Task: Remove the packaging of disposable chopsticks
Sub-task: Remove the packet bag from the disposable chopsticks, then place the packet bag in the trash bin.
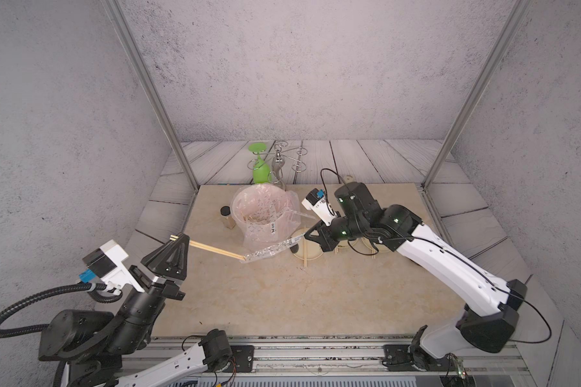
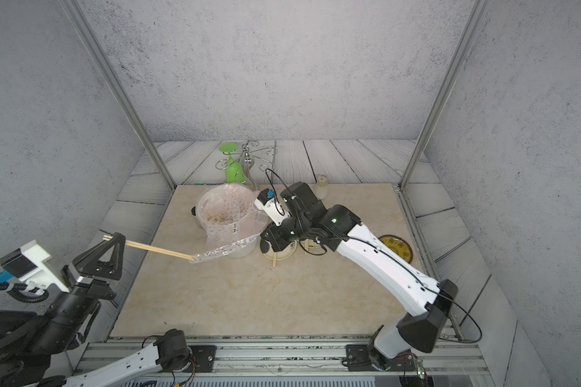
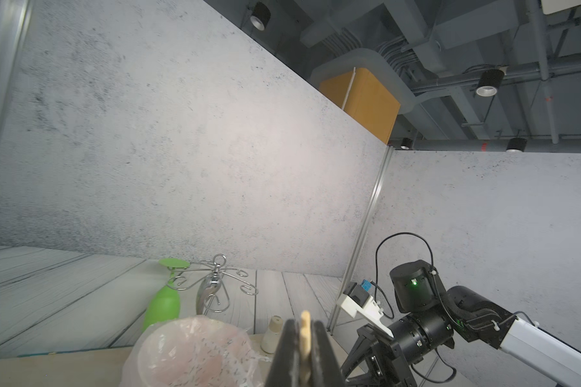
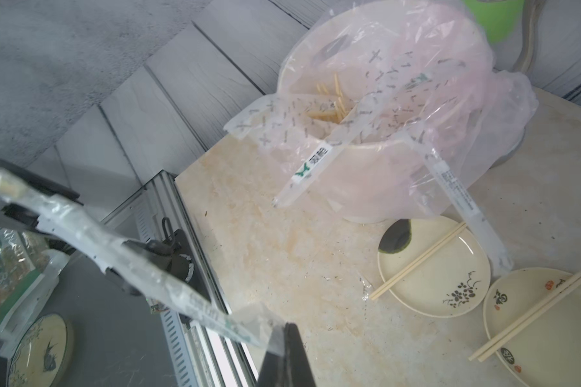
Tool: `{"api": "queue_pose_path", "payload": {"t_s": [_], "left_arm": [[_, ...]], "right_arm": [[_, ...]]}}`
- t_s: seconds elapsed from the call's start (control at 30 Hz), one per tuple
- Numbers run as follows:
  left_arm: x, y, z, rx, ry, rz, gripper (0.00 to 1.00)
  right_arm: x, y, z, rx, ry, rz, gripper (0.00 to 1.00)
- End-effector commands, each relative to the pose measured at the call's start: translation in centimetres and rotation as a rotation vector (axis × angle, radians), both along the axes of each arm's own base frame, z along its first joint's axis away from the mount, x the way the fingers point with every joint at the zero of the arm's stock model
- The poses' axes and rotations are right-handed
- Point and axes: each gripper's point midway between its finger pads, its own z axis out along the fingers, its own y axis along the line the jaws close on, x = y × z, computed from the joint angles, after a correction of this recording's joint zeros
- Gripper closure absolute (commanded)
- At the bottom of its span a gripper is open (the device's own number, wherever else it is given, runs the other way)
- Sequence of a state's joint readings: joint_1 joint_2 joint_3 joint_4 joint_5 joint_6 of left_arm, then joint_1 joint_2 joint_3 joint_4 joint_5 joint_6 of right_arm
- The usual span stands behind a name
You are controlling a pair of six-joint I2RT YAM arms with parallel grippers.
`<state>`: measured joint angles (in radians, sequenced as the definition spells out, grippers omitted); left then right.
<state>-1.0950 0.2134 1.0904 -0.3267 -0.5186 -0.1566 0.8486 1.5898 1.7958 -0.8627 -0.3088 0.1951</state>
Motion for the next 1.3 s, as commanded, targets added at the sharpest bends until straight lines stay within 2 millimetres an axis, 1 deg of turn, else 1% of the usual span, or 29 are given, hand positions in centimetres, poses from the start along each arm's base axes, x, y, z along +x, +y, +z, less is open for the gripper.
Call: {"api": "queue_pose_path", "payload": {"t_s": [0.0,0.1,0.17,0.2,0.33,0.43,0.6,0.73,0.83,0.97,1.03,1.27], "left_arm": [[0.5,1.9,-2.7,0.062,0.057,0.097,1.00],[0.2,2.8,-3.7,0.045,0.075,0.096,1.00],[-0.1,3.2,-4.1,0.039,0.081,0.087,1.00],[-0.3,3.5,-4.2,0.035,0.083,0.084,1.00],[-0.6,4.1,-4.7,0.031,0.092,0.080,1.00],[-0.6,4.2,-5.1,0.028,0.097,0.075,1.00],[-0.4,3.6,-5.5,0.042,0.106,0.069,1.00],[-0.3,3.3,-5.7,0.051,0.117,0.068,1.00],[-0.2,3.2,-5.9,0.059,0.123,0.070,1.00],[-0.1,3.2,-5.9,0.052,0.124,0.075,1.00],[0.0,3.0,-5.9,0.057,0.125,0.073,1.00],[0.3,2.3,-6.2,0.066,0.140,0.063,1.00]], "right_arm": [[2.0,-0.3,-2.4,-0.159,0.070,-0.086,0.97],[4.1,1.0,-2.6,-0.214,0.063,-0.107,1.00],[5.5,1.6,-2.6,-0.239,0.042,-0.122,1.00],[6.1,1.8,-2.3,-0.242,0.023,-0.136,1.00],[8.2,2.8,-2.0,-0.242,-0.038,-0.162,0.99],[9.4,3.8,-2.1,-0.230,-0.076,-0.163,0.96],[11.1,6.3,-1.4,-0.135,-0.128,-0.159,0.93],[11.8,7.8,-1.8,-0.094,-0.116,-0.155,0.92],[11.5,8.7,-2.4,-0.070,-0.078,-0.131,0.92],[11.0,9.8,-3.8,-0.055,-0.017,-0.097,0.92],[10.8,10.3,-4.2,-0.043,0.005,-0.081,0.92],[11.1,11.9,-5.1,0.006,0.038,-0.068,0.90]]}}
